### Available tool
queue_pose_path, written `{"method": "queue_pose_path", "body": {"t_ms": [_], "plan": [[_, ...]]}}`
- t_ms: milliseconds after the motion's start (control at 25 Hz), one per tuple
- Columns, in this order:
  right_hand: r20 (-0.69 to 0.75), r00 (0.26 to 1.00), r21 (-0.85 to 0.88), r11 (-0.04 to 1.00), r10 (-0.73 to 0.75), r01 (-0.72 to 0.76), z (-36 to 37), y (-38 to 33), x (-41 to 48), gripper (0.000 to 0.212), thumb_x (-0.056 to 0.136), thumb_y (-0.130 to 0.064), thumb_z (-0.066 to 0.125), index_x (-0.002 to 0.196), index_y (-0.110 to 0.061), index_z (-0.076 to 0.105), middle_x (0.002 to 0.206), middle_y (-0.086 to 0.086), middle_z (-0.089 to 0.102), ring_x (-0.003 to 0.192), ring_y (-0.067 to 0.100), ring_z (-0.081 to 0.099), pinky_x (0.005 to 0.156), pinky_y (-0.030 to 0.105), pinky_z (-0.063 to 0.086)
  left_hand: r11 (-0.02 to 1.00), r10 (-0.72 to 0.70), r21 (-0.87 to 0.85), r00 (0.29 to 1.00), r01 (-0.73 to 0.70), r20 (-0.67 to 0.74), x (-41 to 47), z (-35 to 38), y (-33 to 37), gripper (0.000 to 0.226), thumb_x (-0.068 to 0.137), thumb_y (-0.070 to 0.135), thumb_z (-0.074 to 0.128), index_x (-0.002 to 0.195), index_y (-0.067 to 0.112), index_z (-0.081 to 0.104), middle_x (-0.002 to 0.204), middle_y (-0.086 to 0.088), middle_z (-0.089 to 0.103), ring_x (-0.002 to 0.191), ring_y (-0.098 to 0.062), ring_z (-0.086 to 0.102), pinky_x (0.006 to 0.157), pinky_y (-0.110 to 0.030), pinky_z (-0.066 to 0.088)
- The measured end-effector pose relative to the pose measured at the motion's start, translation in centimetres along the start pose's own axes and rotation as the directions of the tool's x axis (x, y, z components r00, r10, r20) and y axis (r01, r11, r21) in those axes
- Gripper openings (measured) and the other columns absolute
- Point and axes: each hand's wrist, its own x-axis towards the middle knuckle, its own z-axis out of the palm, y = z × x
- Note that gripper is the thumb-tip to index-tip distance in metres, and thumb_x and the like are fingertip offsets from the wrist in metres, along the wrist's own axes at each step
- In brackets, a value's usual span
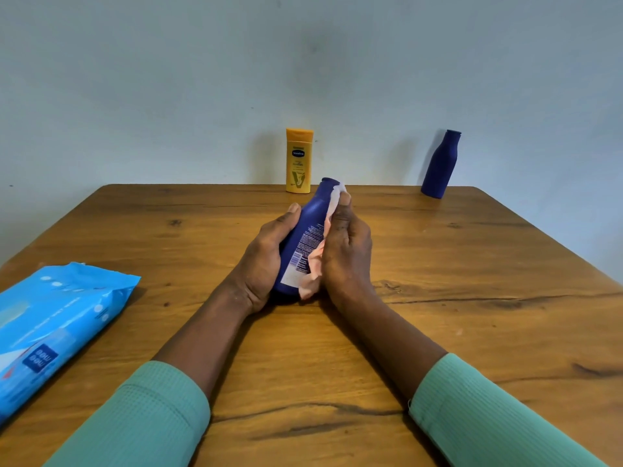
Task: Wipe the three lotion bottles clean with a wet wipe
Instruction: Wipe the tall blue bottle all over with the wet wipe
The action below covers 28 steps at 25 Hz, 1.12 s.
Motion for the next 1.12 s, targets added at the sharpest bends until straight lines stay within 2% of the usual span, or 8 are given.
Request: {"method": "queue_pose_path", "body": {"t_ms": [160,280,440,560,720,880,1000,1120], "plan": [[-0.048,0.99,0.103,0.987,0.131,-0.125,-0.9,0.2,0.7,0.048,0.112,-0.05,0.037,0.092,-0.021,0.07,0.086,0.007,0.078,0.086,0.027,0.074,0.092,0.063,0.058,1.0,0.007,0.028,0.999,-0.009,0.045,-0.1,0.2,-0.2,0.051,0.108,0.045,0.035,0.1,0.014,0.075,0.088,-0.015,0.071,0.075,-0.026,0.065,0.073,-0.037,0.052],[0.012,0.998,0.106,0.992,0.064,-0.065,-0.9,0.4,0.7,0.04,0.114,-0.035,0.043,0.1,-0.01,0.071,0.091,0.016,0.076,0.085,0.028,0.07,0.086,0.06,0.058,0.999,0.013,-0.033,1.0,-0.013,-0.005,-0.1,0.1,-0.1,0.048,0.106,0.045,0.039,0.106,0.011,0.072,0.088,-0.011,0.071,0.076,-0.023,0.066,0.072,-0.036,0.054],[0.123,0.991,0.073,0.996,-0.059,0.05,-0.5,0.3,0.0,0.04,0.107,-0.044,0.054,0.124,-0.012,0.07,0.109,0.009,0.076,0.102,0.028,0.073,0.088,0.055,0.062,0.978,0.01,-0.208,0.994,-0.033,-0.113,-0.1,-0.3,0.3,0.042,0.107,0.04,0.041,0.105,0.011,0.071,0.084,-0.006,0.072,0.076,-0.018,0.069,0.07,-0.033,0.058],[0.169,0.985,0.101,0.995,-0.023,0.006,-0.6,0.4,-0.3,0.049,0.099,-0.044,0.068,0.138,-0.014,0.066,0.12,0.007,0.074,0.112,0.027,0.072,0.093,0.053,0.063,0.97,-0.068,-0.243,0.983,0.025,-0.172,0.2,-0.3,0.2,0.043,0.109,0.04,0.039,0.112,0.01,0.07,0.089,-0.009,0.075,0.078,-0.021,0.072,0.074,-0.036,0.059],[0.048,0.999,0.092,0.996,-0.02,0.015,-0.8,0.1,-0.2,0.045,0.097,-0.039,0.075,0.134,-0.014,0.07,0.115,0.003,0.076,0.108,0.023,0.074,0.09,0.054,0.064,0.994,0.079,0.099,0.935,-0.047,-0.345,1.3,-0.5,-1.2,0.039,0.11,0.04,0.044,0.114,0.009,0.067,0.101,-0.016,0.074,0.09,-0.029,0.072,0.084,-0.049,0.059],[-0.003,0.993,0.012,0.993,-0.117,0.117,-0.8,-0.2,-0.5,0.042,0.097,-0.041,0.075,0.131,-0.016,0.073,0.11,-0.003,0.077,0.098,0.014,0.075,0.079,0.039,0.066,0.864,0.347,0.495,0.826,-0.098,-0.444,1.0,0.3,-1.9,0.031,0.11,0.043,0.042,0.112,0.017,0.059,0.093,-0.001,0.071,0.081,-0.015,0.072,0.068,-0.037,0.061],[-0.017,0.991,0.001,0.991,-0.131,0.131,-0.8,-0.5,-0.9,0.028,0.097,-0.037,0.074,0.119,-0.02,0.074,0.102,-0.006,0.076,0.093,0.009,0.074,0.075,0.029,0.063,0.798,0.445,0.594,0.765,-0.103,-0.466,0.9,0.5,-2.0,0.031,0.107,0.047,0.045,0.117,0.02,0.057,0.103,0.003,0.07,0.085,-0.009,0.071,0.067,-0.031,0.061],[-0.02,0.996,0.057,0.995,-0.085,0.086,-1.1,-0.4,-0.5,0.013,0.099,-0.03,0.072,0.109,-0.021,0.074,0.095,0.0,0.075,0.089,0.018,0.073,0.077,0.039,0.062,0.819,0.376,0.566,0.838,-0.1,-0.395,0.7,0.7,-1.9,0.046,0.098,0.06,0.049,0.114,0.021,0.065,0.103,0.007,0.071,0.084,-0.005,0.069,0.07,-0.024,0.057]]}}
